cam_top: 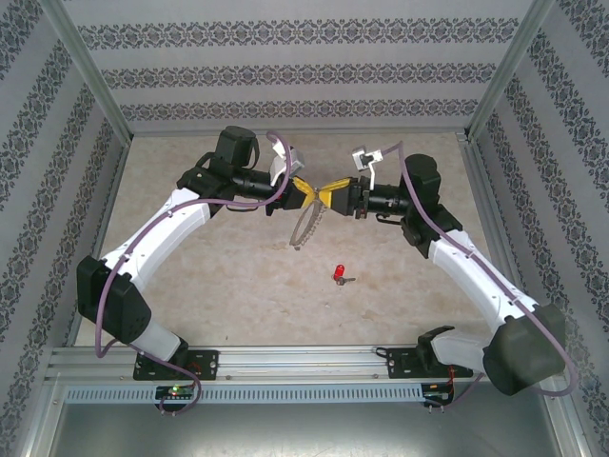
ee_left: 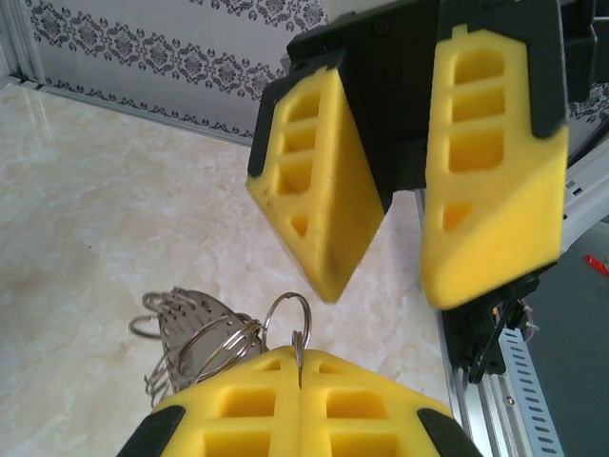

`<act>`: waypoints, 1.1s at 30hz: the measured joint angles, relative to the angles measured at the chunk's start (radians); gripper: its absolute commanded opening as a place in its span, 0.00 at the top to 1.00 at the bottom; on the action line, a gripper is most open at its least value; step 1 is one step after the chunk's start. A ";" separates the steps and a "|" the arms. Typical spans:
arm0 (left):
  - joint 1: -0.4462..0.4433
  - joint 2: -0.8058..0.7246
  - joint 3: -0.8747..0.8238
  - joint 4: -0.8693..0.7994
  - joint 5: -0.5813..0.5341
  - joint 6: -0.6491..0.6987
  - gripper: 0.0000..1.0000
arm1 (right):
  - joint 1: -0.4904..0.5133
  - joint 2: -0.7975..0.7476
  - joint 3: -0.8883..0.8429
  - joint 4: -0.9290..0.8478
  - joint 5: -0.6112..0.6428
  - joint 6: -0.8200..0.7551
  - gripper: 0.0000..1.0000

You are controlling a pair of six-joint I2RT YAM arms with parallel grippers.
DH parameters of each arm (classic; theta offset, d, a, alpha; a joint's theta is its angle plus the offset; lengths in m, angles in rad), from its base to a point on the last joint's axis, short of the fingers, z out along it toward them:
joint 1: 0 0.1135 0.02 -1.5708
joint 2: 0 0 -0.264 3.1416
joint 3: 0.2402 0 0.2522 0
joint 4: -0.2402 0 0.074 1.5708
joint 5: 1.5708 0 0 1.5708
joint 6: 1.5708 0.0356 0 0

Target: Put the keys on the keyring

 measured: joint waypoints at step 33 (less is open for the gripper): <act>0.000 0.000 0.018 -0.016 0.029 0.000 1.00 | -0.010 0.021 0.000 0.001 0.002 0.000 0.67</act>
